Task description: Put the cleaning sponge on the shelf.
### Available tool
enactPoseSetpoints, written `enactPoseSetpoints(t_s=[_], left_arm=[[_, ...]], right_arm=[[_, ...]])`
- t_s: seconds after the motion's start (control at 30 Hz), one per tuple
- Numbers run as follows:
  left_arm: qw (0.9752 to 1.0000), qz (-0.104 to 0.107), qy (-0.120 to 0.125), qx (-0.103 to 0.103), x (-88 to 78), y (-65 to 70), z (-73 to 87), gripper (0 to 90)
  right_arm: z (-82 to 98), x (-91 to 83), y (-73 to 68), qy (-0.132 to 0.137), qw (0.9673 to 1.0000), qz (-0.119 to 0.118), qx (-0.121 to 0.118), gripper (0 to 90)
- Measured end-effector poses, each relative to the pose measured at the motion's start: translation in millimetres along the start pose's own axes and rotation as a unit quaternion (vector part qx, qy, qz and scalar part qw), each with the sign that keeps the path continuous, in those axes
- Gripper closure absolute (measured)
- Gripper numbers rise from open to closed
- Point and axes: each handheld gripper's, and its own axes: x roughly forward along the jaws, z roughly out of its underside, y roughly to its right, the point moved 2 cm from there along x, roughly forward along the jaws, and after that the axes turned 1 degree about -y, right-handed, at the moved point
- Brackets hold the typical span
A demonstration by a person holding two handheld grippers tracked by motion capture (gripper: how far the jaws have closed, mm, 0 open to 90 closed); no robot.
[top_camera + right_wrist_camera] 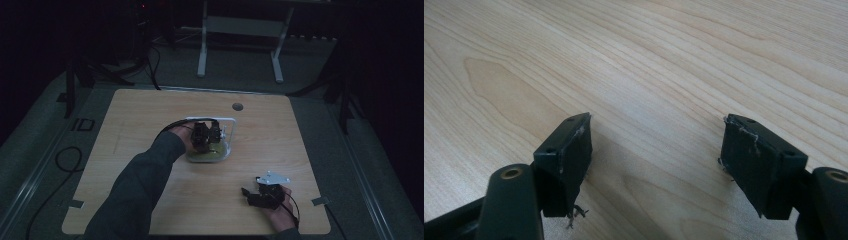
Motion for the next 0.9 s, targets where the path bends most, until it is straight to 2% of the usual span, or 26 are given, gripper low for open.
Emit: enactPoseSetpoints(t_s=[0.2,0.4,0.9], left_arm=[[0.9999,-0.008,0.002,0.010,2.6,-1.6,-1.1,71.4],[0.9999,-0.013,0.005,0.009,4.3,-3.3,-2.8,71.4],[0.9995,-0.025,-0.001,0.020,8.3,-5.0,-6.3,71.4]], right_arm=[[0.0,0.0,0.0,0.000,1.0000,0.000,0.000,28.1],[-0.2,0.2,0.1,0.000,1.0000,-0.001,-0.001,28.0],[-0.3,0.3,0.1,0.000,1.0000,-0.001,-0.001,28.0]])
